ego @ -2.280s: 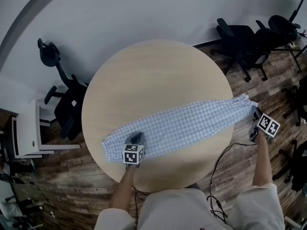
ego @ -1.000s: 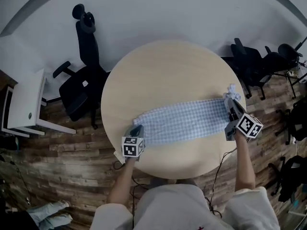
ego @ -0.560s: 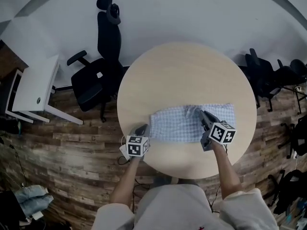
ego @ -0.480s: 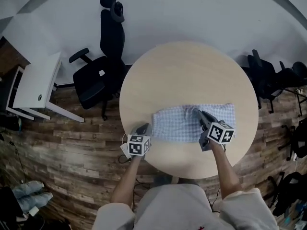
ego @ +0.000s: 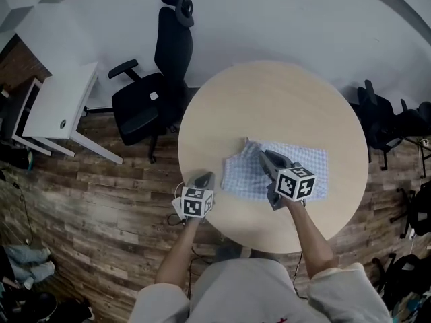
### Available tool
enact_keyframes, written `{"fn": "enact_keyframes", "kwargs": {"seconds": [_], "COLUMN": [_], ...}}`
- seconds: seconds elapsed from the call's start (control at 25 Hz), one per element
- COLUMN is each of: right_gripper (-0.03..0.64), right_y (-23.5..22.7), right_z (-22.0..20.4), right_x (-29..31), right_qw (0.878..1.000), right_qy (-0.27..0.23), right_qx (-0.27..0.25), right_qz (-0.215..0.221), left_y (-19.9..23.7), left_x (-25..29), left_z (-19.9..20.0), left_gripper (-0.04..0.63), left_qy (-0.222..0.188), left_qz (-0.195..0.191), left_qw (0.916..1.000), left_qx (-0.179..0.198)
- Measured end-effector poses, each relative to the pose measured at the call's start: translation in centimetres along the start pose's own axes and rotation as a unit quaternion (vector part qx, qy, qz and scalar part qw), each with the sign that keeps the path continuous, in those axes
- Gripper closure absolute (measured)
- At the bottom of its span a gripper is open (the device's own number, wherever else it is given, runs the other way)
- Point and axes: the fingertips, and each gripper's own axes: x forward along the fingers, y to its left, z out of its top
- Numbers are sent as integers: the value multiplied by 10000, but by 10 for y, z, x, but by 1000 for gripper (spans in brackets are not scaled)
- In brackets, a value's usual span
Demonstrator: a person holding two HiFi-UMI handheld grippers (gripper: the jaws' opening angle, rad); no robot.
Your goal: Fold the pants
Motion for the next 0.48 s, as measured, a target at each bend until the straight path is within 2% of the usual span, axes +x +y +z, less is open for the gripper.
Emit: {"fn": "enact_keyframes", "kwargs": {"seconds": [0.12,0.28,0.36,0.48], "right_gripper": [574,572,572,572], "right_y": [29,40,42,49], "right_z": [-58,-154,-179,-193], "right_x": [24,48,50,49], "right_qw": [9963,9770,9692,9604], "right_qy": [738,1979,2306,2602], "right_qx": [-412,-776,-839,-953], "right_qz": [176,187,198,296], "left_y": [5,9,8,7], "left_x": [-2,-3,-1,1], "left_z": [-4,-8,-9,-8], "left_gripper": [563,563,563,563], "left_qy": [31,59,79,78], "left_qz": [20,28,16,-7], "left_qw": [10000,9999,9999,9999], "left_qx": [-40,-85,-91,-103]}}
